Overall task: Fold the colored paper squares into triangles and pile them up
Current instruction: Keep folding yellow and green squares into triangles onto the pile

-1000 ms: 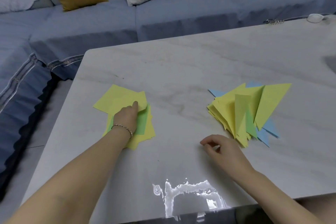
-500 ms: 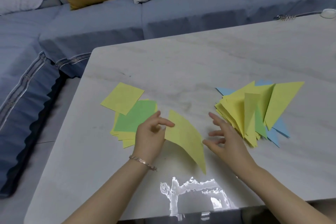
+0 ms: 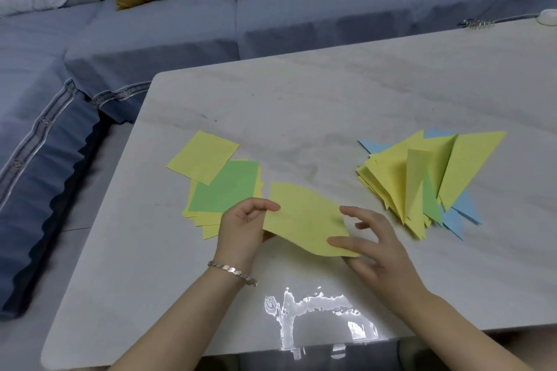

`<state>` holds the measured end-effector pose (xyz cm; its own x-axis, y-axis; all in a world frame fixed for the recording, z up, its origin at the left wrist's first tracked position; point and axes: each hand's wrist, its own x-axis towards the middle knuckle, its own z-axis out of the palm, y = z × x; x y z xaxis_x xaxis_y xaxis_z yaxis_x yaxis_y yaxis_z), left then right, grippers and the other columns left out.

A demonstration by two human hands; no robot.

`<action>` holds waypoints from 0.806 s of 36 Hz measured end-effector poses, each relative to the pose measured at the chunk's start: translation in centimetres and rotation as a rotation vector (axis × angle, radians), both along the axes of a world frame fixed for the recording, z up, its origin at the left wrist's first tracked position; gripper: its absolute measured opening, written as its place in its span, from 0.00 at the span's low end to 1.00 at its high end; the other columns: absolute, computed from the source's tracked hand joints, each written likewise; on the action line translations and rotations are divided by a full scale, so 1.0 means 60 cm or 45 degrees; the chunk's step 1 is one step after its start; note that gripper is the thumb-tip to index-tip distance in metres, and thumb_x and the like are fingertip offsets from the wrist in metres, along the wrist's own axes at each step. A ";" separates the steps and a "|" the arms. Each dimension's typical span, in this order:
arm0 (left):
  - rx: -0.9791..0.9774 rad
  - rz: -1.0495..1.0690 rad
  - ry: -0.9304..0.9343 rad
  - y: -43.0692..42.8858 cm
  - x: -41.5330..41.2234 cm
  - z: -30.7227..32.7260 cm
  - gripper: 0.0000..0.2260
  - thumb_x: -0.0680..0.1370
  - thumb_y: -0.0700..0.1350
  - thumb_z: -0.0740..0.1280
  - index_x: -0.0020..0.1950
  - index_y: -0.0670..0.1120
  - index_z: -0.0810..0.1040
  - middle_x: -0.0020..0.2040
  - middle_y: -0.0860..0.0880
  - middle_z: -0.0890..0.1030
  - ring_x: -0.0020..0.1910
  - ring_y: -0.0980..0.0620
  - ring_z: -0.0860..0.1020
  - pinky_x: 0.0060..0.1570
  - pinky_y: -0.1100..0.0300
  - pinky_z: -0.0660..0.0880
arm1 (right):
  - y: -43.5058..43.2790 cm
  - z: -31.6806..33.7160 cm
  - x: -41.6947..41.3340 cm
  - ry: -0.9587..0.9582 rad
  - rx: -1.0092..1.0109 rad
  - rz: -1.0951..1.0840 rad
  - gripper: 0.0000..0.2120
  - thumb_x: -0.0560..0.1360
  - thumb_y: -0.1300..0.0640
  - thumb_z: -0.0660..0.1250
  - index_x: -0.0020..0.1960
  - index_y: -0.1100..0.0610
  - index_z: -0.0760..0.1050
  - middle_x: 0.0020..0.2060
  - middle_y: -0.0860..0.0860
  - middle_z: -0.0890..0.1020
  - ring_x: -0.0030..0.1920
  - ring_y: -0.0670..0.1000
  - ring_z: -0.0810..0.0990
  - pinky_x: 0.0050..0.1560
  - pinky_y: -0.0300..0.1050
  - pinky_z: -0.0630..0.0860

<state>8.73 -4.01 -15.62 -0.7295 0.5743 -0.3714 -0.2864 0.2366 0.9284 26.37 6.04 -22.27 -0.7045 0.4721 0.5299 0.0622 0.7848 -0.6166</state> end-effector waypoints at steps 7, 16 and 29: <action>-0.224 -0.399 -0.419 0.005 -0.040 0.013 0.17 0.79 0.47 0.55 0.41 0.41 0.80 0.31 0.45 0.80 0.26 0.50 0.75 0.26 0.66 0.70 | 0.017 0.009 0.004 0.002 0.322 0.145 0.11 0.79 0.59 0.56 0.54 0.50 0.75 0.58 0.48 0.74 0.58 0.53 0.73 0.55 0.47 0.70; -0.357 -0.758 0.470 0.040 -0.024 -0.009 0.13 0.73 0.32 0.65 0.47 0.50 0.79 0.47 0.52 0.77 0.46 0.58 0.73 0.46 0.67 0.69 | 0.003 0.026 0.008 -0.228 0.121 0.365 0.14 0.76 0.59 0.58 0.58 0.48 0.73 0.53 0.41 0.76 0.55 0.45 0.74 0.55 0.40 0.68; -0.034 -0.949 0.708 0.023 0.040 0.014 0.20 0.79 0.35 0.55 0.54 0.63 0.63 0.28 0.50 0.64 0.26 0.57 0.62 0.29 0.66 0.60 | 0.008 0.072 -0.009 -0.050 -0.851 -0.151 0.06 0.69 0.49 0.71 0.36 0.38 0.79 0.54 0.39 0.77 0.54 0.35 0.74 0.50 0.23 0.66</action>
<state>11.12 -2.63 -14.81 -0.2528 0.9625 -0.0985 0.4329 0.2035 0.8782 25.82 6.53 -17.93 -0.6402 0.7648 0.0723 0.1566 0.2221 -0.9624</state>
